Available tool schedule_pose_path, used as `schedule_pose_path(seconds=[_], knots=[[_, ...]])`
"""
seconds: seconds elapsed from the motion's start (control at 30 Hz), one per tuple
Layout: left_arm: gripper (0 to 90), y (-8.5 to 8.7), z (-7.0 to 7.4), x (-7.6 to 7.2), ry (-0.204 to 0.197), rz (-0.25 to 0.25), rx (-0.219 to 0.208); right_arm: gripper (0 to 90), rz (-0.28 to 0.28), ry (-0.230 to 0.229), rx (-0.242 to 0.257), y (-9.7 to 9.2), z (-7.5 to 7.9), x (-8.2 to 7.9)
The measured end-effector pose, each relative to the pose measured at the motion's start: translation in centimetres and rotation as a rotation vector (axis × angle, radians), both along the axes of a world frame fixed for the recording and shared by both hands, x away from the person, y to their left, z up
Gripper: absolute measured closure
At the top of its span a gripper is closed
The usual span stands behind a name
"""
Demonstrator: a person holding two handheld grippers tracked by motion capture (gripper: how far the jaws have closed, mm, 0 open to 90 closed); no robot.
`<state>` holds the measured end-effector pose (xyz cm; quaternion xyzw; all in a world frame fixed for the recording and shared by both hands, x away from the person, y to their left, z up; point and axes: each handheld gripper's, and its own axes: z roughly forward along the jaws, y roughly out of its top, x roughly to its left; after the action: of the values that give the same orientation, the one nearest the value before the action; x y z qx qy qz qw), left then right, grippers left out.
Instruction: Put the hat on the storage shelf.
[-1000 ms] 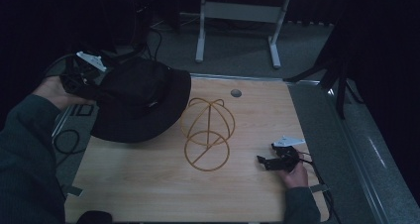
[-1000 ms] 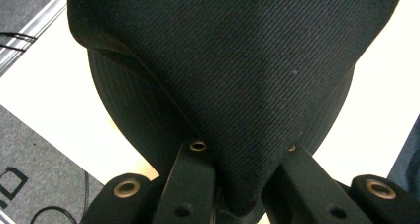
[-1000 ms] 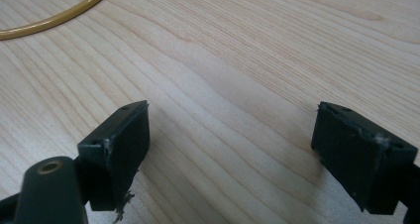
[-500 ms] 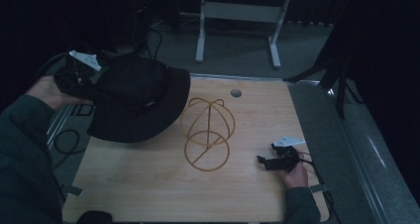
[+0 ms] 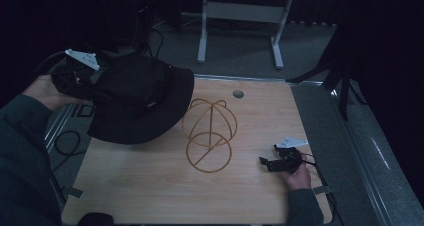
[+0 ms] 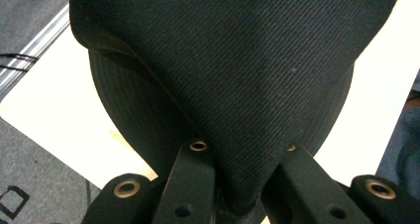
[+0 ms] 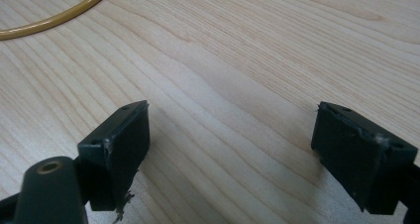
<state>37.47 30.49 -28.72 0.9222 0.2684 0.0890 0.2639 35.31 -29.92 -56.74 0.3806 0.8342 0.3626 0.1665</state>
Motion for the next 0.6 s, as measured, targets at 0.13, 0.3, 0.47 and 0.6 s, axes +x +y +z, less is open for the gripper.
schedule_pose_path(seconds=[0.13,0.3,0.47,0.6], knots=[[86.9,-0.3,0.3,-0.3,-0.010,-0.023,0.001,15.0,0.000,0.000,0.000,0.0,0.0,0.0],[86.9,-0.5,0.8,-0.5,-0.015,-0.038,0.001,15.0,0.000,0.000,0.000,0.0,0.0,0.0],[86.9,-0.6,1.1,-0.7,-0.020,-0.048,0.004,15.0,0.000,0.000,0.000,0.0,0.0,0.0],[86.9,-0.6,1.5,-0.8,-0.025,-0.056,0.001,15.0,0.000,0.000,0.000,0.0,0.0,0.0]])
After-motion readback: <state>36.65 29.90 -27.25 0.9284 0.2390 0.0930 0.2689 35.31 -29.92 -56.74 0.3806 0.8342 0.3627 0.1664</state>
